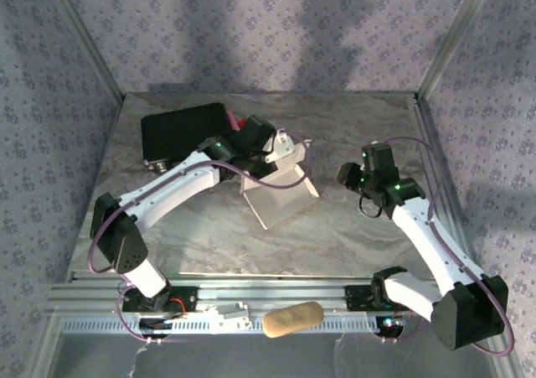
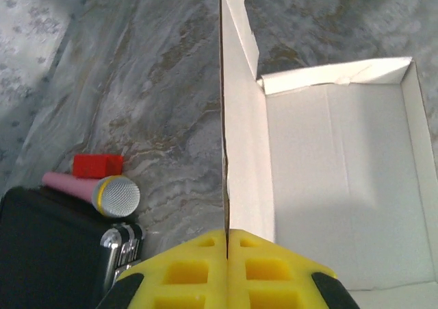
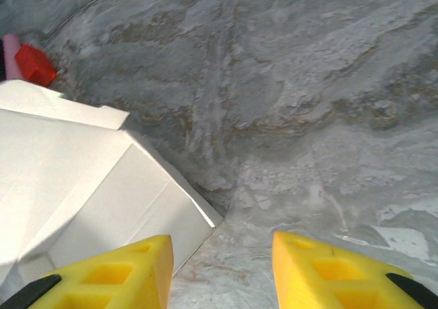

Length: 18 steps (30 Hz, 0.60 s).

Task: Fold the paper box

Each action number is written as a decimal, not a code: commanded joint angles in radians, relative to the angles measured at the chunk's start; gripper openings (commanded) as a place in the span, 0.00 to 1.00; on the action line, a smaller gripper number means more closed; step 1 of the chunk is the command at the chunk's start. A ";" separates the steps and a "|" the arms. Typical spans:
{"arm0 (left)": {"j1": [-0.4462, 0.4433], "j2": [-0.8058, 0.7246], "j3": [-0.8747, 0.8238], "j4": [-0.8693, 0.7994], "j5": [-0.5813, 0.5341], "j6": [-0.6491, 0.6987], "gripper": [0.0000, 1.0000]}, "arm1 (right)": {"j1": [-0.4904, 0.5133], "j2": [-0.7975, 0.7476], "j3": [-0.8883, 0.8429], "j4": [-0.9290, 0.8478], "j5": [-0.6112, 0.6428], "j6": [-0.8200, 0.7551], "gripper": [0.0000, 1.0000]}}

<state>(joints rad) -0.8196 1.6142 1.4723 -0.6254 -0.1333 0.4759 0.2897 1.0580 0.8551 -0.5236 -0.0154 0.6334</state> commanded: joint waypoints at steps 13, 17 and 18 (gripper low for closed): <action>0.047 -0.141 -0.124 0.284 0.005 -0.045 0.60 | 0.107 0.029 -0.084 0.296 0.073 -0.373 0.48; 0.055 -0.169 -0.011 -0.003 -0.156 -0.400 0.63 | 0.077 0.064 -0.056 0.319 0.076 -0.519 0.51; 0.061 -0.176 -0.019 -0.059 -0.154 -0.465 0.63 | 0.057 0.081 -0.037 0.310 0.043 -0.528 0.51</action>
<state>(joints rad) -0.7685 1.4899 1.4029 -0.5140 -0.1867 0.2932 0.3805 1.1103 0.7841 -0.2581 0.0338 0.2375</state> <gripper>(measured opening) 0.633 0.512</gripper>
